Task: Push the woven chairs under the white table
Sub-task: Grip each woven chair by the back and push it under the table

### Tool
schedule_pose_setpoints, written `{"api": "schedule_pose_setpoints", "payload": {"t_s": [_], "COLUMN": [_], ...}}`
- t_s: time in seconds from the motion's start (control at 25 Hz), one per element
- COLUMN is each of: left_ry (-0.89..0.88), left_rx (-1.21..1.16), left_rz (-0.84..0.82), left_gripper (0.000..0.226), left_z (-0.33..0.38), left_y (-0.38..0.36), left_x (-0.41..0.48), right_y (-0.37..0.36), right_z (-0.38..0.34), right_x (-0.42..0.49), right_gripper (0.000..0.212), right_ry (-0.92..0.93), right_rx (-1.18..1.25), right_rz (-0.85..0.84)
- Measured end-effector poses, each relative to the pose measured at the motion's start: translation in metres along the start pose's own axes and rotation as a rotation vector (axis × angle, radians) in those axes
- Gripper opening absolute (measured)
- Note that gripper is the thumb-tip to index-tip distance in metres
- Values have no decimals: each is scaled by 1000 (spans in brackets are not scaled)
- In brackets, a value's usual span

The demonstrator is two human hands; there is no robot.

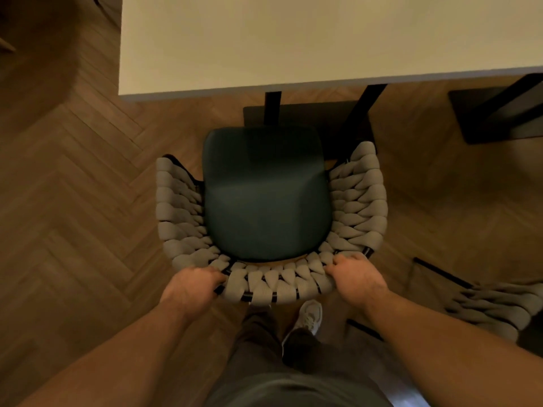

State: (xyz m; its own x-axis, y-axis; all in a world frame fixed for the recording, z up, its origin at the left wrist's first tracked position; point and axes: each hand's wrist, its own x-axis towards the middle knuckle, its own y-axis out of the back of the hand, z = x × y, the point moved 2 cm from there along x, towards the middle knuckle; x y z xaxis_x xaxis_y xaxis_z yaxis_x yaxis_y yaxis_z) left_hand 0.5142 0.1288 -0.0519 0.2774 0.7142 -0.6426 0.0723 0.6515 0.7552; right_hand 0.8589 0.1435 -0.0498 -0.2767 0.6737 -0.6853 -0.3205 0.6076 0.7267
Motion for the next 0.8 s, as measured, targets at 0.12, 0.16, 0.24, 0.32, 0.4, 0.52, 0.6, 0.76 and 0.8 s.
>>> {"api": "schedule_pose_setpoints", "payload": {"t_s": [0.12,0.16,0.24,0.32,0.4,0.52,0.6,0.76,0.8], "left_ry": [0,4,-1,-50,-95,-127,-132,-135,-119], "left_rx": [-31,-32,-9,-15,-45,-72,-106,-130,-142], "left_rz": [6,6,-29,-93,-178,-236,-227,-233,-230], "left_gripper": [31,31,29,32,41,54,54,43,40], "left_z": [-3,-2,0,5,14,26,34,56,61], "left_y": [1,0,-1,-2,-4,-5,-7,-12,-13], "left_x": [2,1,5,14,17,21,22,26,28], "right_y": [2,2,5,11,17,24,31,50,54], "right_z": [-2,-3,-4,-2,2,19,38,93,108], "right_x": [1,-1,-2,-2,-1,10,19,42,47], "right_gripper": [41,41,40,38,39,37,31,35,35], "right_ry": [-29,-34,-62,-102,-166,-303,-422,-576,-607], "right_rx": [3,-11,5,124,311,616,788,939,958], "right_rz": [-58,-53,-53,-74,-90,-9,129,293,320]}}
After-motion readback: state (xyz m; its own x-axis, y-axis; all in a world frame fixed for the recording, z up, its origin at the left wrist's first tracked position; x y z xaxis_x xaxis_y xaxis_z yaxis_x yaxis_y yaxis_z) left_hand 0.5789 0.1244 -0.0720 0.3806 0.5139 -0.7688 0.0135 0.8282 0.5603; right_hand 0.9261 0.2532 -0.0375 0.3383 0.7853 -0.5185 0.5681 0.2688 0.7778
